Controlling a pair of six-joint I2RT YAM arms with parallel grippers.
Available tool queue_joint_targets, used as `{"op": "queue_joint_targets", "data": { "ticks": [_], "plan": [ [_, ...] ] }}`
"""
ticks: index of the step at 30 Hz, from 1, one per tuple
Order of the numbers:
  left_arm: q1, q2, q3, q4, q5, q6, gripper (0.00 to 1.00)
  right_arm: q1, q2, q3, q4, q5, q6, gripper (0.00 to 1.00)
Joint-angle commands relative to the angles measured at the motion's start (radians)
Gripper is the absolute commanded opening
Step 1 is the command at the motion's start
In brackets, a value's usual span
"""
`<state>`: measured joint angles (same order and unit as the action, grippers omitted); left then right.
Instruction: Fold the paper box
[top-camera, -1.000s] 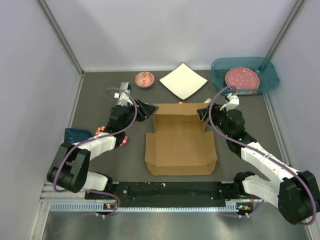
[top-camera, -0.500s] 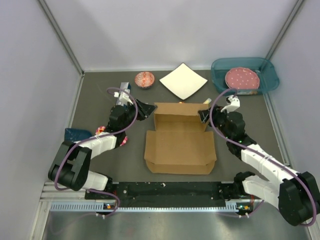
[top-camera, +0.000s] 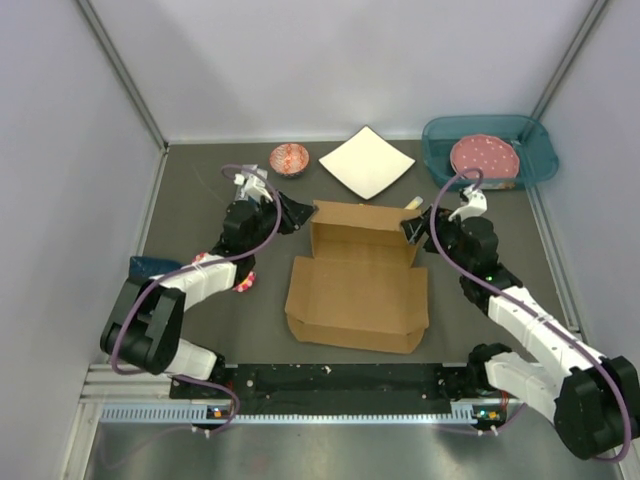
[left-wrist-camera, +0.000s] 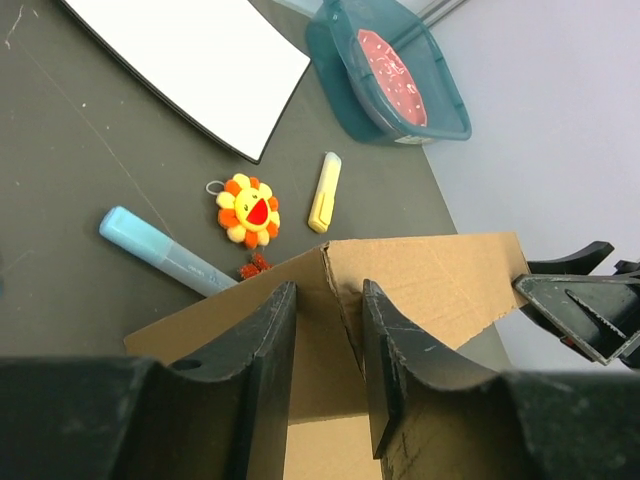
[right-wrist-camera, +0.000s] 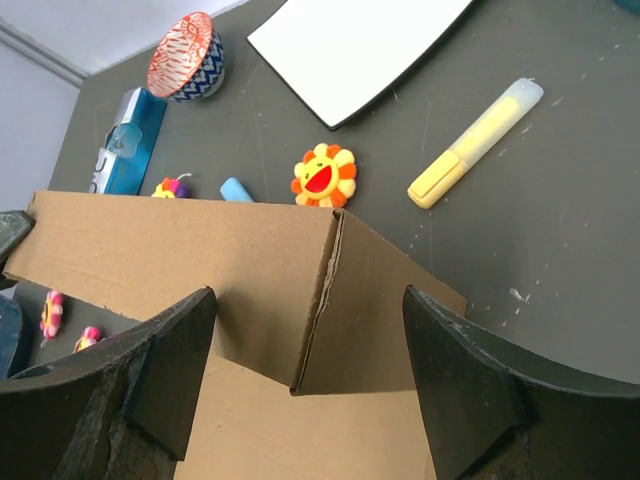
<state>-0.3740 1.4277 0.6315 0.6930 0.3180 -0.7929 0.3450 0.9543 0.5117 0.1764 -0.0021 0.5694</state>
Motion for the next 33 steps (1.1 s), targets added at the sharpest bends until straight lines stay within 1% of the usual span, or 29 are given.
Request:
{"op": "queue_joint_targets", "data": {
  "ticks": [1, 3, 6, 9, 10, 13, 18, 23, 27, 33],
  "plan": [
    [-0.003, 0.076, 0.037, -0.199, 0.01, 0.077, 0.24, -0.075, 0.046, 0.054, -0.031, -0.096, 0.003, 0.74],
    [-0.002, 0.085, 0.069, -0.249, 0.024, 0.084, 0.24, -0.086, 0.06, 0.044, -0.022, -0.113, 0.004, 0.72],
    [-0.003, 0.1, 0.07, -0.244, 0.033, 0.077, 0.24, -0.098, 0.063, -0.015, 0.018, -0.111, 0.014, 0.67],
    [-0.003, 0.108, 0.04, -0.211, 0.032, 0.064, 0.23, -0.116, 0.067, -0.087, 0.064, -0.118, 0.033, 0.56],
    [-0.003, 0.112, 0.028, -0.195, 0.035, 0.061, 0.22, -0.115, 0.069, -0.114, 0.072, -0.115, 0.035, 0.51],
    [-0.005, 0.123, -0.001, -0.167, 0.036, 0.044, 0.21, -0.116, 0.073, -0.159, 0.087, -0.101, 0.05, 0.45],
    [-0.013, 0.12, -0.081, -0.04, 0.049, 0.011, 0.2, -0.115, 0.07, -0.214, 0.06, -0.101, 0.09, 0.44],
    [-0.035, 0.108, -0.144, -0.009, 0.044, 0.006, 0.2, -0.115, 0.028, -0.255, -0.02, -0.107, 0.139, 0.46],
    [-0.066, 0.115, -0.164, -0.013, 0.029, 0.024, 0.2, -0.115, 0.0, -0.28, -0.066, -0.104, 0.181, 0.5],
    [-0.088, 0.142, -0.217, 0.02, 0.021, 0.014, 0.21, -0.112, 0.02, -0.288, -0.163, -0.102, 0.247, 0.51]
  ]
}}
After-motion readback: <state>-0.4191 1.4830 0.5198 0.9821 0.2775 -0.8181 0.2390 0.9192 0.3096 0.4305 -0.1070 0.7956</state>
